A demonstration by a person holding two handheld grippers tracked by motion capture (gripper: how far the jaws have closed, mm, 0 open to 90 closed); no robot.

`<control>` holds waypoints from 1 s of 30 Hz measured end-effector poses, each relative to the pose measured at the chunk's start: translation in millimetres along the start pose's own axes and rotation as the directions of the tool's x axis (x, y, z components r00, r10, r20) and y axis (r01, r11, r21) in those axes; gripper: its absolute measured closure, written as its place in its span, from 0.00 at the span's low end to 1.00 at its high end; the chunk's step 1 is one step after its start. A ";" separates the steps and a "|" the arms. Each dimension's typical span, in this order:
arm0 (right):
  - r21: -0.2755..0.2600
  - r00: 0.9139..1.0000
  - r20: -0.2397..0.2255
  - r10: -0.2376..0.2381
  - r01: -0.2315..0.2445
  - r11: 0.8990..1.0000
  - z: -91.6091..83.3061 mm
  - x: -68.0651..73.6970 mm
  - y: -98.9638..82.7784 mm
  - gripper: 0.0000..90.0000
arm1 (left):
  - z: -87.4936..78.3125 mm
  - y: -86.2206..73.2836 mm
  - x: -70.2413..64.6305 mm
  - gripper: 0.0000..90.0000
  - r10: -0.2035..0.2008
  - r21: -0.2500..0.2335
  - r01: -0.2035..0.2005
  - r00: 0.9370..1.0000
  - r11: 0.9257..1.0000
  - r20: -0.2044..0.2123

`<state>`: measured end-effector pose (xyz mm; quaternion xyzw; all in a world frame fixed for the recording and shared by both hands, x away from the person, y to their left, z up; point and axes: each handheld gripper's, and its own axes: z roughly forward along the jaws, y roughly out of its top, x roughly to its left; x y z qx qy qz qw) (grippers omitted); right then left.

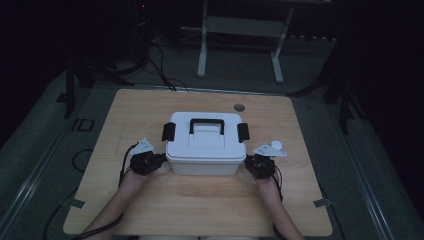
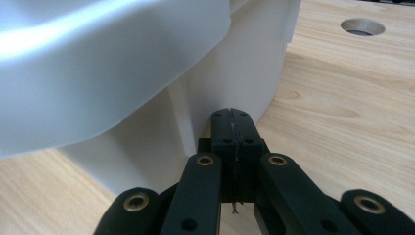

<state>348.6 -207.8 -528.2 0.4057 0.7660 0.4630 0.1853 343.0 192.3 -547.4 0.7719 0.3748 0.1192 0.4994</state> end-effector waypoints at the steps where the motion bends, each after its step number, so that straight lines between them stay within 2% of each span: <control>1: -0.001 1.000 0.003 -0.001 0.001 1.000 -2.0 -1.1 -1.1 1.00 | 0.6 0.4 -2.0 0.99 0.005 0.005 -0.005 1.000 1.000 0.004; 7: 0.002 1.000 0.016 0.008 -0.008 1.000 -14.2 -4.9 -7.4 1.00 | 4.1 -0.3 -13.7 0.99 0.013 0.011 -0.013 0.999 1.000 0.041; 13: -0.002 0.999 0.027 0.019 -0.019 1.000 -25.3 -7.8 -14.4 1.00 | 8.1 0.9 -23.4 0.99 0.030 0.019 -0.031 0.998 0.999 0.052; 18: 0.001 0.999 0.032 0.042 -0.042 0.999 -35.4 -13.7 -20.7 1.00 | 11.4 1.9 -35.4 0.99 0.063 0.036 -0.066 0.994 0.997 0.088; 20: -0.001 0.998 0.030 0.050 -0.050 0.999 -40.0 -15.4 -24.1 1.00 | 12.1 1.4 -38.5 0.99 0.058 0.039 -0.063 0.993 0.997 0.107; 24: -0.001 0.998 0.030 0.061 -0.061 0.998 -46.5 -15.7 -30.0 1.00 | 11.5 0.1 -44.8 0.99 0.071 0.041 -0.076 0.991 0.996 0.112; 30: -0.002 0.998 0.021 0.062 -0.062 0.998 -52.0 -13.2 -34.3 1.00 | 9.0 -2.0 -47.0 0.99 0.068 0.043 -0.074 0.990 0.996 0.125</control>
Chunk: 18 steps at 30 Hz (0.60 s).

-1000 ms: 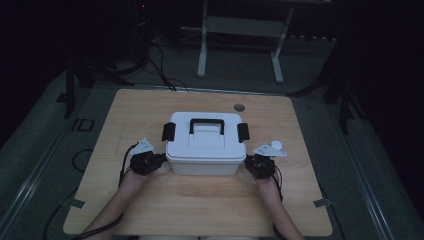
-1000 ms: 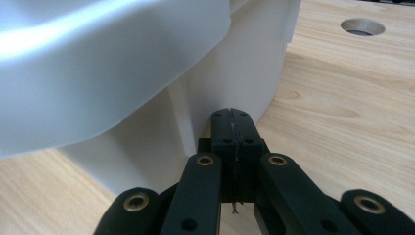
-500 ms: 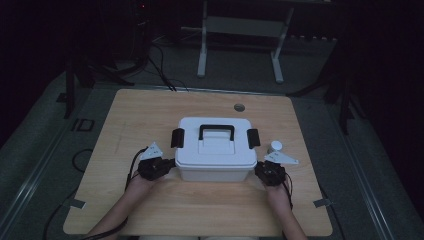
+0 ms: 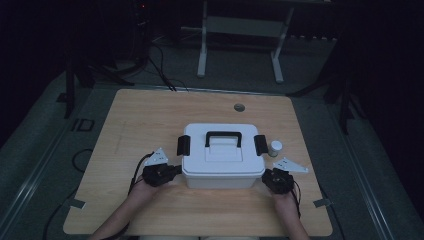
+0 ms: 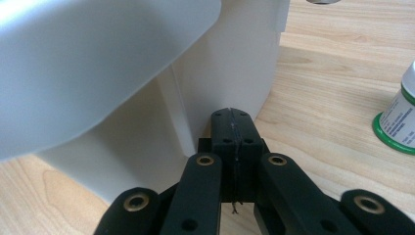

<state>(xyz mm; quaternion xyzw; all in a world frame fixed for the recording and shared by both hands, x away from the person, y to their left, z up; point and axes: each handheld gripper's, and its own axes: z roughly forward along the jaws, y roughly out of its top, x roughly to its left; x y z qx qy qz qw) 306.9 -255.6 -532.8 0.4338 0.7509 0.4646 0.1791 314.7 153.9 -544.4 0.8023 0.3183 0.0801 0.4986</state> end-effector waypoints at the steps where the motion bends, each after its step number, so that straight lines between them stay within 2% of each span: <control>1: 0.003 1.000 -0.001 0.005 -0.005 1.000 -0.9 0.3 -0.4 1.00 | -0.4 -0.5 -0.6 0.99 0.004 0.000 -0.004 1.000 1.000 0.003; 6: 0.006 1.000 -0.003 -0.012 0.012 1.000 -3.9 -0.1 -0.1 1.00 | -2.0 -3.1 0.2 0.98 0.023 0.008 -0.023 1.000 1.000 0.021; 8: 0.005 0.998 0.021 -0.055 0.054 0.999 -5.9 0.5 -2.2 1.00 | -3.2 -5.7 0.7 0.96 0.036 0.021 -0.037 0.999 0.999 0.011; 12: 0.006 0.998 0.053 -0.032 0.032 0.999 -13.1 -8.6 -9.5 0.99 | -11.4 -11.7 10.3 0.94 0.013 0.036 -0.013 1.000 0.999 0.007; 13: 0.001 0.998 0.055 -0.027 0.027 1.000 -15.8 -11.5 -11.0 0.96 | -14.4 -12.9 12.8 0.94 0.008 0.037 -0.008 1.000 0.999 0.008; 15: -0.008 0.998 0.065 -0.017 0.017 1.000 -21.6 -16.4 -13.5 0.93 | -21.0 -14.5 17.7 0.90 0.003 0.037 -0.003 1.000 0.999 0.007; 18: -0.036 0.997 0.075 -0.009 0.012 0.999 -30.0 -22.4 -16.5 0.83 | -29.6 -15.3 21.6 0.70 -0.019 0.040 0.018 1.000 0.999 0.017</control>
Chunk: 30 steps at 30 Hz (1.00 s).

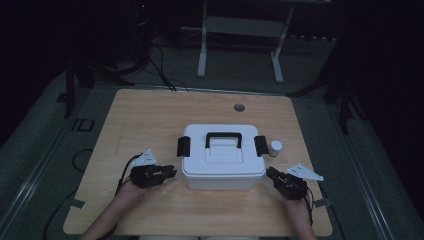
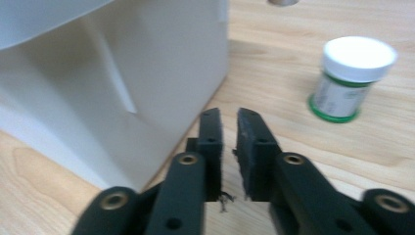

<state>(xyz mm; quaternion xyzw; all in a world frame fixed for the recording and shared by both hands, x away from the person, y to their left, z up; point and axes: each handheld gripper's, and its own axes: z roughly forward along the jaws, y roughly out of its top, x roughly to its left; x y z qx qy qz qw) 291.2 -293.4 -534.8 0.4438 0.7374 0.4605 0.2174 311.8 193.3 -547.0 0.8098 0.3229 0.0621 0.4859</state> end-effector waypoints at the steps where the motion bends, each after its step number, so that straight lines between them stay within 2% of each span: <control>1: -0.004 1.000 -0.002 0.000 0.000 1.000 -1.8 -2.2 -0.7 0.78 | -2.9 -0.1 0.6 0.69 0.000 0.003 0.000 1.000 1.000 0.009; 2: -0.013 1.000 -0.007 0.009 -0.009 1.000 -3.7 -4.2 -1.8 0.70 | -5.5 -0.1 0.3 0.64 -0.002 0.001 0.002 1.000 1.000 0.011; 4: -0.028 1.000 -0.005 0.030 -0.030 0.999 -7.0 -8.6 -4.1 0.50 | -11.0 0.1 -0.5 0.48 0.012 0.018 -0.012 1.000 1.000 0.007; 5: -0.033 0.999 -0.010 0.035 -0.036 0.999 -8.1 -10.7 -5.4 0.41 | -14.3 -0.2 -0.7 0.45 0.024 0.020 -0.024 1.000 1.000 0.006; 6: -0.032 0.999 -0.002 0.047 -0.047 0.998 -9.3 -12.7 -6.4 0.34 | -17.7 -0.4 -0.2 0.42 0.019 0.019 -0.020 1.000 1.000 0.011; 8: -0.036 0.997 -0.032 0.073 -0.074 0.997 -11.2 -17.6 -9.2 0.21 | -24.1 0.4 1.6 0.39 0.009 0.024 -0.010 0.999 1.000 0.031; 9: -0.038 0.996 -0.041 0.081 -0.082 0.996 -12.0 -18.7 -10.8 0.18 | -27.4 1.6 2.0 0.38 0.010 0.021 -0.011 0.999 1.000 0.034; 11: -0.044 0.995 -0.043 0.092 -0.094 0.995 -13.1 -19.4 -12.6 0.18 | -30.8 3.6 2.5 0.35 0.004 0.016 -0.004 0.999 1.000 0.043; 12: -0.050 0.993 -0.061 0.101 -0.105 0.993 -13.9 -19.9 -14.4 0.18 | -30.8 3.6 2.5 0.35 0.004 0.016 -0.004 0.999 1.000 0.043; 13: -0.054 0.993 -0.045 0.108 -0.110 0.992 -14.5 -19.9 -16.7 0.18 | -41.6 14.9 1.0 0.35 0.025 -0.010 -0.024 0.999 1.000 0.044; 15: -0.025 0.996 -0.036 0.085 -0.086 0.996 -13.8 -19.0 -16.8 0.20 | -46.8 24.2 -0.9 0.36 0.041 -0.020 -0.040 0.998 0.999 0.045; 17: -0.019 0.995 -0.045 0.091 -0.092 0.996 -14.0 -18.8 -17.2 0.21 | -49.0 28.9 -1.6 0.36 0.043 -0.031 -0.041 0.998 0.999 0.053; 18: -0.019 0.994 -0.059 0.094 -0.095 0.995 -14.0 -18.8 -17.8 0.21 | -52.0 37.7 -2.5 0.36 0.051 -0.039 -0.049 0.997 0.998 0.058; 20: -0.030 0.996 -0.054 0.071 -0.072 0.997 -14.5 -17.9 -18.6 0.21 | -54.1 48.5 -2.8 0.37 0.063 -0.043 -0.061 0.996 0.997 0.065; 22: -0.037 0.997 -0.051 0.049 -0.051 0.998 -15.1 -17.2 -18.0 0.21 | -54.9 57.7 -3.4 0.37 0.070 -0.051 -0.066 0.995 0.996 0.070; 25: -0.019 0.999 -0.040 0.032 -0.032 0.999 -15.1 -17.4 -18.7 0.22 | -54.3 74.4 -4.7 0.37 0.085 -0.065 -0.080 0.993 0.995 0.081; 30: -0.011 0.998 -0.051 0.046 -0.047 0.999 -15.5 -20.0 -20.3 0.22 | -47.4 99.0 -9.6 0.37 0.119 -0.041 -0.115 0.988 0.992 0.102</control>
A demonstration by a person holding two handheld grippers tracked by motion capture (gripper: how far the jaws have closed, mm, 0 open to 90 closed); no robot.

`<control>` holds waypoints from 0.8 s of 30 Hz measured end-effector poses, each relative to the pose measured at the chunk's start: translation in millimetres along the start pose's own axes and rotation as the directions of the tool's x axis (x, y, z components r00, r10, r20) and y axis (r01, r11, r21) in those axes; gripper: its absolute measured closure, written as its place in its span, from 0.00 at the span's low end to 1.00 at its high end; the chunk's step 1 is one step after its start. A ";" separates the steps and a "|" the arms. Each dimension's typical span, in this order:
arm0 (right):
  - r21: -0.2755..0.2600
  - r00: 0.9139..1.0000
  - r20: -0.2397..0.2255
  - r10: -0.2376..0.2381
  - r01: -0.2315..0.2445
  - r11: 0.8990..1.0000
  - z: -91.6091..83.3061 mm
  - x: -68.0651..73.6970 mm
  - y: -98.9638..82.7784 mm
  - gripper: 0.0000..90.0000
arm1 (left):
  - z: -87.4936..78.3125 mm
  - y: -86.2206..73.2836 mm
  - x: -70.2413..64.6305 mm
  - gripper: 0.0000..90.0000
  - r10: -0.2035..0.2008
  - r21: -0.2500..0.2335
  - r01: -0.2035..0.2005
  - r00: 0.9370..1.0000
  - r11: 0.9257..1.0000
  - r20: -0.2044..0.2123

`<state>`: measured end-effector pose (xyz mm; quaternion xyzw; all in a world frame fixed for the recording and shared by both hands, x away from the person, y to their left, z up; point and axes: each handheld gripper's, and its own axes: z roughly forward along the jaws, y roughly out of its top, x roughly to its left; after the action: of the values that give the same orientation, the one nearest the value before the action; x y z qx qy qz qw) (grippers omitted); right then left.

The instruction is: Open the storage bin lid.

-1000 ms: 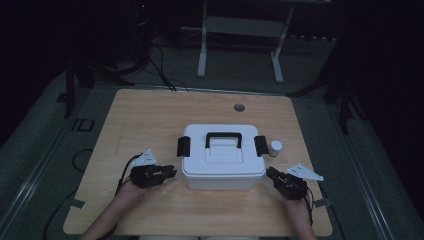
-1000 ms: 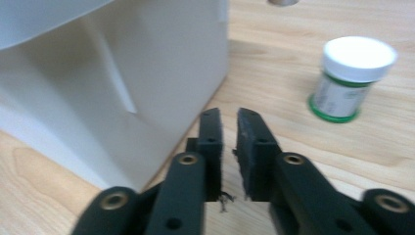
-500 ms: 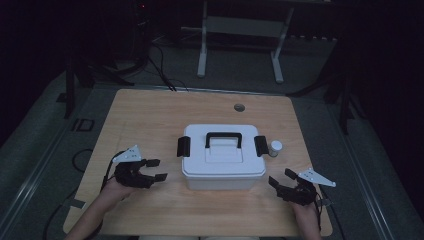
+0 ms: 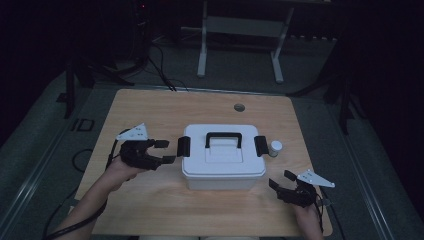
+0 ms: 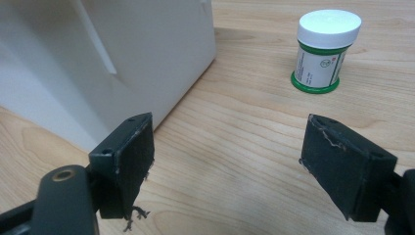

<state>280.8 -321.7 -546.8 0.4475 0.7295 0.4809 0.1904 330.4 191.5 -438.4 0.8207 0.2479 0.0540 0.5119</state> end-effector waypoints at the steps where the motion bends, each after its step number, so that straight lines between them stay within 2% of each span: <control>1: 0.001 1.000 0.000 0.005 -0.005 1.000 0.0 -0.6 -0.2 0.22 | 2.0 5.2 -0.7 0.37 0.014 0.002 -0.014 1.000 1.000 -0.009; 3: 0.002 1.000 0.002 0.000 0.000 1.000 0.0 -0.9 -1.0 0.22 | 5.7 15.1 -1.4 0.37 0.024 0.010 -0.024 1.000 1.000 0.004; 4: 0.003 1.000 0.000 -0.002 0.002 1.000 0.0 -0.9 -1.2 0.22 | 7.9 21.1 -1.8 0.37 0.038 0.020 -0.038 0.999 0.999 -0.002; 8: 0.012 1.000 -0.007 -0.006 0.006 1.000 0.1 -0.2 -1.2 0.22 | 17.1 37.5 -0.4 0.37 0.055 0.049 -0.055 0.998 0.997 0.011; 10: 0.021 1.000 -0.001 -0.012 0.012 1.000 0.8 0.0 -1.5 0.22 | 22.8 44.2 -0.3 0.37 0.064 0.060 -0.064 0.998 0.996 0.005; 11: 0.025 1.000 -0.004 -0.009 0.009 1.000 1.4 0.0 -1.8 0.22 | 25.6 47.5 0.3 0.37 0.065 0.067 -0.066 0.998 0.996 0.018; 15: 0.025 1.000 -0.013 -0.013 0.013 1.000 1.9 0.6 -1.3 0.22 | 37.2 60.0 -0.2 0.37 0.086 0.076 -0.088 0.996 0.993 0.028; 17: 0.023 1.000 -0.016 -0.014 0.015 1.000 1.8 0.8 -1.5 0.22 | 43.2 65.4 0.5 0.37 0.089 0.076 -0.092 0.995 0.993 0.046; 22: 0.026 1.000 -0.017 -0.018 0.018 1.000 1.9 0.8 -2.0 0.22 | 56.9 74.1 1.2 0.37 0.097 0.097 -0.100 0.994 0.990 0.042; 24: 0.024 1.000 -0.018 -0.019 0.019 1.000 1.8 1.3 -1.9 0.22 | 65.0 79.0 1.6 0.37 0.092 0.098 -0.097 0.994 0.990 0.055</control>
<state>280.5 -319.9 -549.1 0.4384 0.7411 0.4744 0.1831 381.9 111.5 -400.7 0.8574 0.1982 0.0447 0.4728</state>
